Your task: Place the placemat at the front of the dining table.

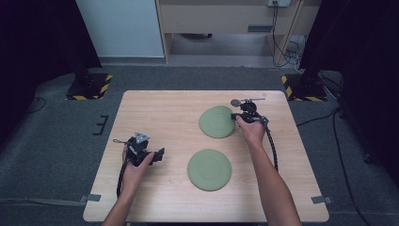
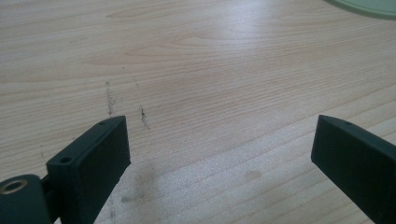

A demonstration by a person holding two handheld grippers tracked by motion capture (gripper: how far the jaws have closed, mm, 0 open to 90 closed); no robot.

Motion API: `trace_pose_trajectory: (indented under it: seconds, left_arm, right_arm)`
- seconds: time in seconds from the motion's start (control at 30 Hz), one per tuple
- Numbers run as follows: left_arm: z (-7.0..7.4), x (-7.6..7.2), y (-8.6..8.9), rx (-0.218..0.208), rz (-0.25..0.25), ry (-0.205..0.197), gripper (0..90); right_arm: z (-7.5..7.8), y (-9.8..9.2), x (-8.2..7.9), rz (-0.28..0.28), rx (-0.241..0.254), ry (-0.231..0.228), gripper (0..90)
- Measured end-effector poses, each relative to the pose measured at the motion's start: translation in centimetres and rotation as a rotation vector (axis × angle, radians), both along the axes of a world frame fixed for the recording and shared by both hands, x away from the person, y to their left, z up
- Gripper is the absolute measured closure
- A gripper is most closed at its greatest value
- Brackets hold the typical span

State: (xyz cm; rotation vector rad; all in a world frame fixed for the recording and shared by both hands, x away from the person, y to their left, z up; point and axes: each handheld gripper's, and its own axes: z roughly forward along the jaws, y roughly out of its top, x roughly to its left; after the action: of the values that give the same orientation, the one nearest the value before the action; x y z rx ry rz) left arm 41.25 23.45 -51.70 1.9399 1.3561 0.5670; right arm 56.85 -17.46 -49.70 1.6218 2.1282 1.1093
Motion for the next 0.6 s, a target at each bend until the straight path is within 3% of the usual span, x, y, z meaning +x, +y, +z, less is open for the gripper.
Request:
trace_pose_trajectory:
  seconds: [0.1,0.3,0.6]
  left_arm:
    - [0.0,0.0,0.0,0.004,-0.005,0.006,3.8]
    - [0.0,0.0,0.0,0.001,-0.002,0.004,3.8]
    - [0.1,-0.4,-0.7,0.035,-0.025,0.008,3.7]
  right_arm:
    - [-0.7,-0.1,0.2,-0.011,-0.040,0.013,68.2]
    - [-1.2,-0.8,0.4,-0.067,-0.043,0.045,31.8]
    - [1.0,-1.7,-1.1,-0.096,-0.012,-0.010,13.6]
